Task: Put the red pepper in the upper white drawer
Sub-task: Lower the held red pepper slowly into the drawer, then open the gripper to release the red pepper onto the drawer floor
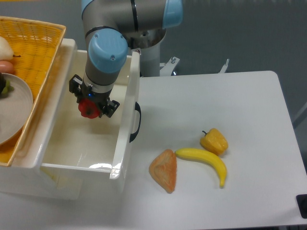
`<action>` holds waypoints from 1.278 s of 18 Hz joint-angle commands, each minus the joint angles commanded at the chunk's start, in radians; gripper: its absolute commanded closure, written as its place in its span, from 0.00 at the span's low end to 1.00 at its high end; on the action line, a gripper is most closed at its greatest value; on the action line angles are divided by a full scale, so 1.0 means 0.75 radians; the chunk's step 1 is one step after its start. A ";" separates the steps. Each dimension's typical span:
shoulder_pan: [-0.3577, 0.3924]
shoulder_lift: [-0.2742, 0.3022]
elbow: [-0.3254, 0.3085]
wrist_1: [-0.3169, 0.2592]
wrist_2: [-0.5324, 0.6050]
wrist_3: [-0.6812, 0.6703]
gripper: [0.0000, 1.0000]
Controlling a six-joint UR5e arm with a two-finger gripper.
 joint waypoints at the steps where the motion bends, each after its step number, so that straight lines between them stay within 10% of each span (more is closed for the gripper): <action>1: 0.000 0.000 0.000 0.000 0.002 -0.002 0.38; 23: 0.000 0.004 -0.002 0.000 0.012 -0.004 0.18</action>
